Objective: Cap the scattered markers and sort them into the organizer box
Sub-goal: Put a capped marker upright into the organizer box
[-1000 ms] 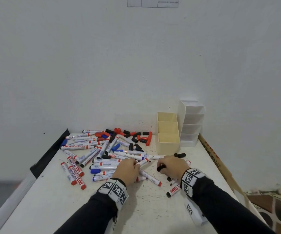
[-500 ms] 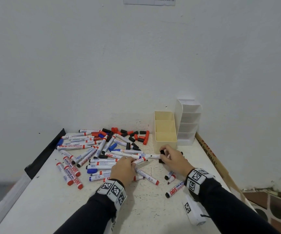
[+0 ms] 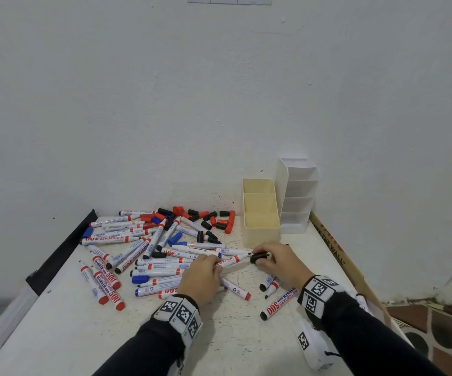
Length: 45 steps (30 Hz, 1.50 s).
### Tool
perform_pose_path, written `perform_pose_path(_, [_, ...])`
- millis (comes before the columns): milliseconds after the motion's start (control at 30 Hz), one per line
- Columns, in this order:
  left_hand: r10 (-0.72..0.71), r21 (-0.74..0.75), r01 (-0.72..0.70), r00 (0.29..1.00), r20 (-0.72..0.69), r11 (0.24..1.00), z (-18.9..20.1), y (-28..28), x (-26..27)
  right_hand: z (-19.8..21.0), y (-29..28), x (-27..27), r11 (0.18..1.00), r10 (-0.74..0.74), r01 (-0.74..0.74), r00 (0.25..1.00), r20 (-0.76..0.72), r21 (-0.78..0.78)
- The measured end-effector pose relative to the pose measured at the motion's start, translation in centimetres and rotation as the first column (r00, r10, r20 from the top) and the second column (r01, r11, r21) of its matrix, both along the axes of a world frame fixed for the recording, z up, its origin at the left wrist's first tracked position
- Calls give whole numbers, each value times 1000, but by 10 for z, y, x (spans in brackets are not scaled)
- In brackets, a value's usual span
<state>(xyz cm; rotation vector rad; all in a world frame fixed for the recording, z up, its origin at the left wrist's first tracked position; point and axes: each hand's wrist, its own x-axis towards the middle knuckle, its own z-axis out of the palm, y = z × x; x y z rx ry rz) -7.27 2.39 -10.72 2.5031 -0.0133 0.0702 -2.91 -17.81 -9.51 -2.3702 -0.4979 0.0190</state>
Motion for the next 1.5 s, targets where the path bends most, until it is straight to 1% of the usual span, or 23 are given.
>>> perform_pose_path(67, [-6, 14, 6, 1000, -11, 1000, -1, -2, 1, 0, 1, 0, 999, -3, 2, 999, 34, 38])
perform_pose_path(200, [-26, 38, 26, 1000, -2, 999, 1, -4, 0, -1, 6, 0, 998, 60, -60, 998, 7, -28])
perform_pose_path(300, [-42, 10, 42, 999, -17, 999, 2, -2, 0, 0, 10, -1, 997, 41, -40, 999, -2, 70])
perform_pose_path(400, [-74, -40, 74, 997, -13, 996, 6, -1, -2, 2, 14, -3, 992, 54, -45, 996, -72, 118])
perform_pose_path(433, [-91, -33, 91, 996, -3, 995, 9, -1, -4, 2, 15, -4, 991, 54, -41, 994, -98, 126])
perform_pose_path(500, [-139, 50, 138, 990, 13, 989, 15, -2, -8, 2, 19, -6, 985, 26, -3, 991, -133, 170])
perform_pose_path(533, [-163, 79, 161, 987, 16, 984, 18, -4, -10, 3, 21, -6, 980, 5, 21, 992, -125, 199])
perform_pose_path(567, [-180, 68, 179, 984, 10, 981, 21, -5, -11, 5, 23, -6, 973, -11, 34, 995, -103, 229])
perform_pose_path(633, [-212, -72, 209, 977, -24, 975, 26, -9, -11, 10, 28, -5, 958, -17, 33, 998, -61, 283])
perform_pose_path(733, [-246, -291, 209, 964, -96, 933, 36, -11, -10, 20, 31, -4, 953, 5, 2, 1000, -21, 304])
perform_pose_path(833, [-269, -403, 198, 955, -126, 893, 45, -16, -13, 33, 29, -2, 947, 26, -30, 1000, 17, 320])
perform_pose_path(933, [-228, -523, 133, 966, -120, 842, 52, -30, -11, 50, 21, 5, 939, 6, -14, 1000, 24, 344])
perform_pose_path(967, [-215, -531, 124, 970, -113, 838, 54, -35, -9, 57, 19, 7, 937, 4, -13, 1000, 27, 348])
perform_pose_path(1000, [-208, -497, 127, 972, -111, 859, 53, -40, -6, 65, 17, 10, 937, -8, -6, 999, 40, 348])
perform_pose_path(1033, [-193, -423, 124, 973, -123, 897, 50, -45, -4, 73, 15, 13, 932, -35, 9, 997, 64, 361])
perform_pose_path(1067, [-144, -328, 91, 979, -141, 940, 47, -49, -1, 80, 13, 18, 917, -78, 34, 992, 95, 397])
perform_pose_path(1133, [-22, -211, -10, 988, -151, 977, 42, -58, -3, 93, 9, 30, 863, -205, 88, 961, 186, 497])
perform_pose_path(1167, [-17, -184, -13, 987, -160, 983, 42, -63, -5, 99, 6, 36, 843, -280, 110, 926, 255, 526])
perform_pose_path(1233, [-123, -172, 86, 968, -218, 981, 39, -73, -9, 102, 4, 50, 852, -365, 143, 852, 375, 504])
perform_pose_path(1267, [-187, -160, 149, 948, -257, 976, 37, -78, -11, 101, 4, 56, 872, -364, 155, 840, 402, 465])
perform_pose_path(1333, [-281, -124, 254, 901, -330, 959, 32, -83, -13, 94, 8, 64, 907, -331, 173, 856, 398, 384])
perform_pose_path(1400, [-311, -57, 313, 876, -369, 948, 27, -87, -11, 85, 11, 68, 936, -283, 165, 879, 383, 311])
perform_pose_path(1500, [-307, 46, 350, 871, -383, 936, 27, -91, -10, 73, 13, 71, 969, -227, 158, 877, 423, 192])
